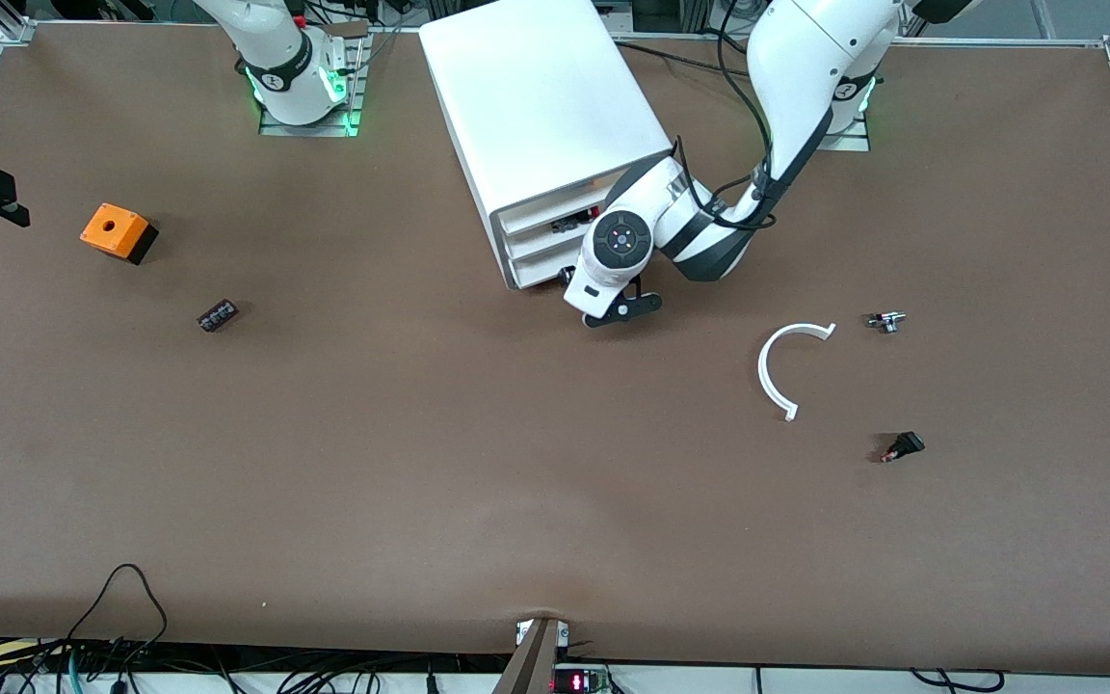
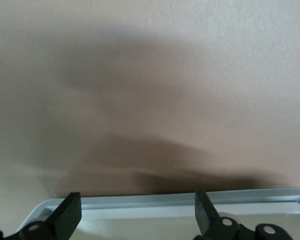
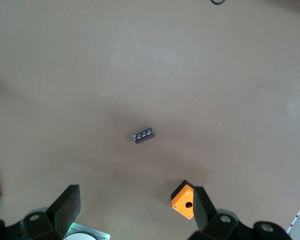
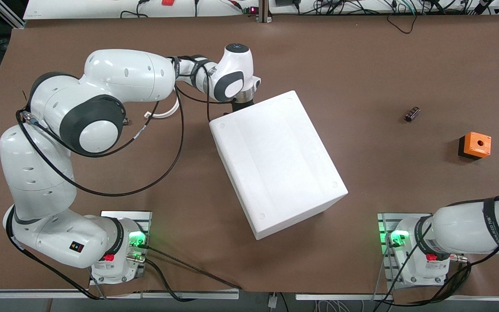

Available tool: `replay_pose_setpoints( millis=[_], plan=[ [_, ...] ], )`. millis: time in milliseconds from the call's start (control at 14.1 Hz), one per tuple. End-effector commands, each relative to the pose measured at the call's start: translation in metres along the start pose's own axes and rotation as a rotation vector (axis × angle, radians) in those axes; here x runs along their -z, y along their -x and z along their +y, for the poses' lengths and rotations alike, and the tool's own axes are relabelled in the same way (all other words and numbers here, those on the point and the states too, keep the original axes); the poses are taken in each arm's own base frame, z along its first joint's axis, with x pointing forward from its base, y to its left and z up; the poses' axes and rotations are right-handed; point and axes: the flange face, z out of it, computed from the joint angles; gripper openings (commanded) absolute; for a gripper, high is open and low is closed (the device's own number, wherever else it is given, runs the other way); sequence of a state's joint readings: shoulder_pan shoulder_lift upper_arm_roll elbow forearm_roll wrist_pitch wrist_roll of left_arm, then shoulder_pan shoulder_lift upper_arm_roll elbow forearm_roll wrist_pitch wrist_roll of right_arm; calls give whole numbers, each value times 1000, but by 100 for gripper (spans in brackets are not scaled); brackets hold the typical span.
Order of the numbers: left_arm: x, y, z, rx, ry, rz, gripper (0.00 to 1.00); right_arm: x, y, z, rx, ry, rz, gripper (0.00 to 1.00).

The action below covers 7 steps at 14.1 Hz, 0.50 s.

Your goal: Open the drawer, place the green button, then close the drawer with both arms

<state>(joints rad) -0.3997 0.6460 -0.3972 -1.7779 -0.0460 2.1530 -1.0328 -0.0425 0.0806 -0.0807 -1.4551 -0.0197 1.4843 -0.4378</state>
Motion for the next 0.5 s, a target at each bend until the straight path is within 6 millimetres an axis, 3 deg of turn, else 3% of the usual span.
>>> replay_pose_setpoints(
  millis=[0,426],
  plan=[
    [-1,12,-3,22,8,-43,100,6,6,0,-11,6,16,100],
    [-4,18,-1,16,6,-56,100,5,1,-8,-5,-26,33,100]
  ],
)
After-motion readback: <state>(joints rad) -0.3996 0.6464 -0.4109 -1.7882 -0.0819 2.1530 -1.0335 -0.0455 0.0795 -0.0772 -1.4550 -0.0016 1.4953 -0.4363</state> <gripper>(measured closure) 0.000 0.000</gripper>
